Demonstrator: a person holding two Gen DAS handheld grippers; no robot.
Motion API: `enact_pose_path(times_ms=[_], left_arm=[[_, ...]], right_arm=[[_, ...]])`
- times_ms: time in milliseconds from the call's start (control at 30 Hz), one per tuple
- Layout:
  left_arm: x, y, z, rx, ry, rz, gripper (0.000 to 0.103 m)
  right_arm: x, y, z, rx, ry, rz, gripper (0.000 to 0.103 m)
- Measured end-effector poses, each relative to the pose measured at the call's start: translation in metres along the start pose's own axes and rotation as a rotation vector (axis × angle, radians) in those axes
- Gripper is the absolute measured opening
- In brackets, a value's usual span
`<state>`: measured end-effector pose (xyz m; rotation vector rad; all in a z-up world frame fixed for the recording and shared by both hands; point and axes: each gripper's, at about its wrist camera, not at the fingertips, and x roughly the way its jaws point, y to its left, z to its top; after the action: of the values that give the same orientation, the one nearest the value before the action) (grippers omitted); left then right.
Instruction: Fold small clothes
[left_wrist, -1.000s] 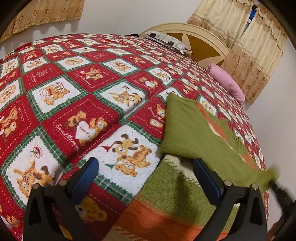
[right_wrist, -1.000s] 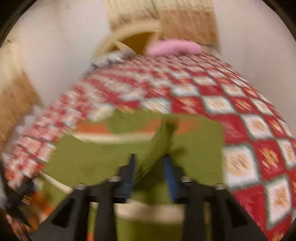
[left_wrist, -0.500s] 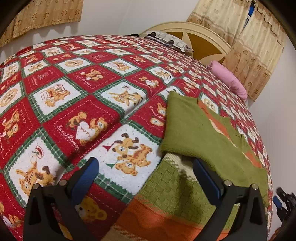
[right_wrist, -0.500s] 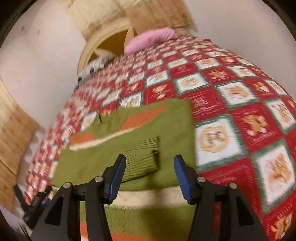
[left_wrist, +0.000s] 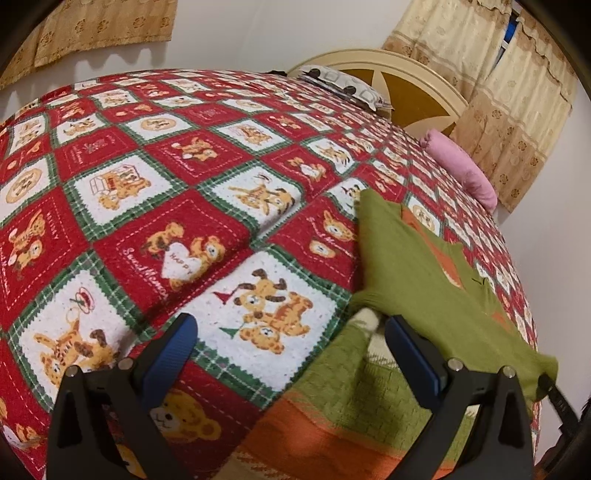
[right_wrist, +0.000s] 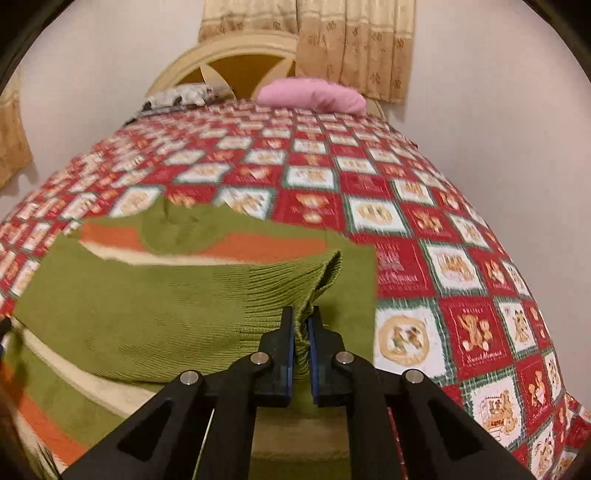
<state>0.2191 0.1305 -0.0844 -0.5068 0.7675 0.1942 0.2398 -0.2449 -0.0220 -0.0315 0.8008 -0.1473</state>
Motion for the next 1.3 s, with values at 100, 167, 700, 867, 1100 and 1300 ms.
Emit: enact_pose_path(times_ms=[100, 167, 700, 867, 1100, 1300], left_arm=[[0.001, -0.003, 0.000, 0.012, 0.003, 0.014, 0.103], [0.002, -0.003, 0.000, 0.015, 0.003, 0.021, 0.103], [-0.025, -0.020, 0.006, 0.114, -0.100, 0.114, 0.103], [-0.002, -0.056, 0.014, 0.274, -0.046, 0.139, 0.103], [0.034, -0.034, 0.018, 0.217, 0.111, 0.159, 0.103], [-0.004, -0.030, 0.008, 0.345, 0.088, 0.094, 0.103]], right_arm=[[0.026, -0.003, -0.015, 0.013, 0.087, 0.052, 0.007], [0.024, -0.006, -0.016, 0.022, 0.071, 0.057, 0.012], [-0.073, -0.058, -0.045, 0.148, -0.041, 0.056, 0.022], [-0.036, -0.022, -0.035, 0.106, 0.002, 0.096, 0.022], [0.009, -0.021, -0.035, 0.163, 0.113, 0.138, 0.023], [-0.058, -0.040, -0.056, 0.141, 0.040, 0.177, 0.026]])
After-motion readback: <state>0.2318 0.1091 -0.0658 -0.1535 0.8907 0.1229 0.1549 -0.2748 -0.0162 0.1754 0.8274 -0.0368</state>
